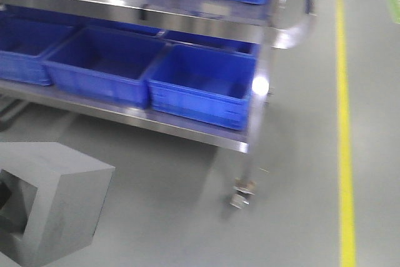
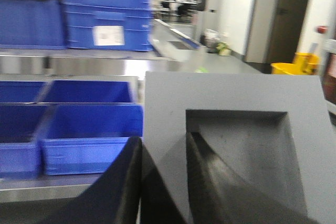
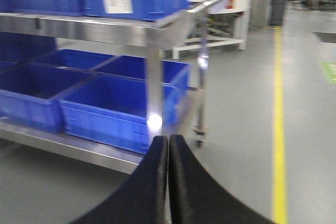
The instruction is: Sort gray base to blue bin
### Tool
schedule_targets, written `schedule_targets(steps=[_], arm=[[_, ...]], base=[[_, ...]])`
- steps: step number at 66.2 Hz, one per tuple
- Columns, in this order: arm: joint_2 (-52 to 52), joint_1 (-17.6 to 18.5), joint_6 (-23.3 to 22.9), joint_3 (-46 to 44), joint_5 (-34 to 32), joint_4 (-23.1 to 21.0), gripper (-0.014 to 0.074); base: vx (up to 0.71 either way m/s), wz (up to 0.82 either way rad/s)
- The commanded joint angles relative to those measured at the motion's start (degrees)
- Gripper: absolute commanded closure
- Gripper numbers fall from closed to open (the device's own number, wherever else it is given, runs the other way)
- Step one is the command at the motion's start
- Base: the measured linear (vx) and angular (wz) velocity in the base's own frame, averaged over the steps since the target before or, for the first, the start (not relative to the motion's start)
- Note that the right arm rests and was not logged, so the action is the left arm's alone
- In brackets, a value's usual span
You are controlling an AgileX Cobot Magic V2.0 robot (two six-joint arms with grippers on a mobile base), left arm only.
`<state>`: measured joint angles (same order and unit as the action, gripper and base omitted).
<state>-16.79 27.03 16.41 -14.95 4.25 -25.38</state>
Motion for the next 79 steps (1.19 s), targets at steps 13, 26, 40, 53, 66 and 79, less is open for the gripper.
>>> schedule_targets(steps=[13,26,40,53,66,79], arm=[[-0.32,-0.01,-0.38,-1.7,-5.18,-0.73,0.0602],[-0.32,-0.01,-0.38,-1.7,-5.18,-0.73,0.0602],[-0.32,-0.01,-0.38,-1.7,-5.18,-0.73,0.0602],[-0.32,-0.01,-0.38,-1.7,-5.18,-0.73,0.0602],[-0.32,-0.01,-0.38,-1.7,-5.18,-0.73,0.0602],[-0.32,-0.01,-0.38,-1.7,-5.13,-0.73,0.0602]], base=[[0.24,0.86],[0.21,0.79],[0.19,0.72],[0.18,0.68],[0.17,0.67],[0.19,0.75]])
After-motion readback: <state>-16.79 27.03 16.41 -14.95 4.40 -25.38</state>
